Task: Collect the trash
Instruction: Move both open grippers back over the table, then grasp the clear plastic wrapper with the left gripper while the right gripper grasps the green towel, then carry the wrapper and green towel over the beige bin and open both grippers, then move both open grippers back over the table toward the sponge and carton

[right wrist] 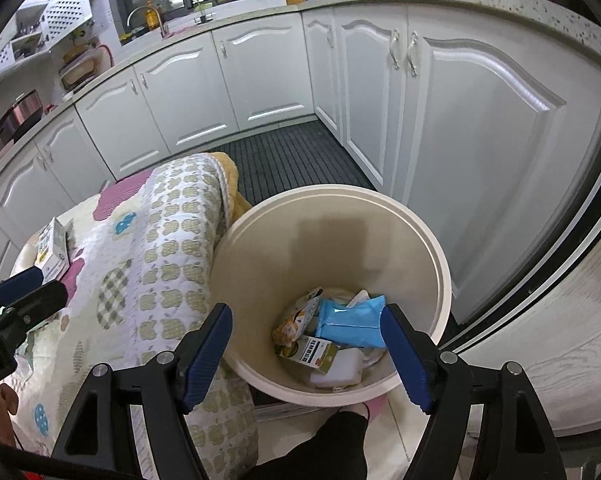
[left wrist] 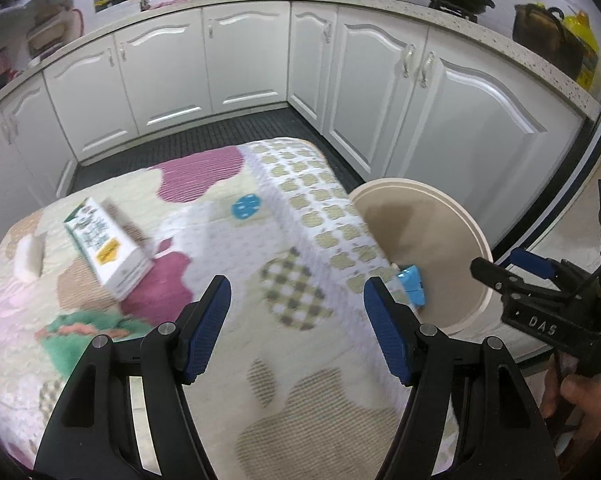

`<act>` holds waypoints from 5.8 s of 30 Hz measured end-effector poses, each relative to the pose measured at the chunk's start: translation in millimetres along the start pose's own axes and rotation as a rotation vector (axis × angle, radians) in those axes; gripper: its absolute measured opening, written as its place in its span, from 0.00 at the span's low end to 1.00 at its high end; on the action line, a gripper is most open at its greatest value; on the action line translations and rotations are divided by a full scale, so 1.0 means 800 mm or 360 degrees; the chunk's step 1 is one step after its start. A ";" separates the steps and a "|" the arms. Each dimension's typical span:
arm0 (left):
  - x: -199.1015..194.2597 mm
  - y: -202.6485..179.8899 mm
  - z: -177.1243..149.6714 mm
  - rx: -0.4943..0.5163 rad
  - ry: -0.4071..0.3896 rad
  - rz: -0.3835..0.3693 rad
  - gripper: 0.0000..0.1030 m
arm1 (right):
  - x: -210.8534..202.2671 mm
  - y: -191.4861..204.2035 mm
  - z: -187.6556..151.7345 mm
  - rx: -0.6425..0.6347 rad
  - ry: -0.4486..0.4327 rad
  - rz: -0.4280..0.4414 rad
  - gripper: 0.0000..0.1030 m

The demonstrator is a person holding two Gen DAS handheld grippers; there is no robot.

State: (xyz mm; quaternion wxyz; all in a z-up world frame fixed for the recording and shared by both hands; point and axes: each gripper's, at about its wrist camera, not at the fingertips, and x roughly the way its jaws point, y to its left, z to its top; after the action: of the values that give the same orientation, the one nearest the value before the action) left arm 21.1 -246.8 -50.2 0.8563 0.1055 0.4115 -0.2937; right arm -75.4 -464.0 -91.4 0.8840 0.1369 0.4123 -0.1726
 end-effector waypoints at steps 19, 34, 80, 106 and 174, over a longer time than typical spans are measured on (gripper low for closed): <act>-0.076 0.199 -0.069 -0.0409 0.0082 0.0225 0.66 | -0.012 0.105 0.000 -0.0201 0.0023 0.0240 0.78; -0.057 0.221 -0.122 -0.0450 0.0263 0.0161 0.66 | 0.014 0.200 -0.015 -0.0383 0.0154 0.0421 0.78; -0.072 0.272 -0.118 -0.0527 0.0186 0.0268 0.19 | 0.052 0.368 -0.014 -0.0858 0.0258 0.0967 0.46; -0.037 0.111 -0.048 -0.0240 0.0107 0.0028 0.19 | -0.013 0.178 0.010 -0.0362 0.0034 0.0634 0.45; 0.093 -0.066 0.038 0.0041 0.0143 -0.0197 0.57 | 0.047 -0.059 0.026 0.0280 0.0091 0.0176 0.65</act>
State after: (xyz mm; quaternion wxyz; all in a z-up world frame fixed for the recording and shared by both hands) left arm 46.0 -333.2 -84.2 0.8157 0.1039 0.4515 -0.3463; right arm -58.2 -521.9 -112.4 0.8645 0.2415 0.4125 -0.1552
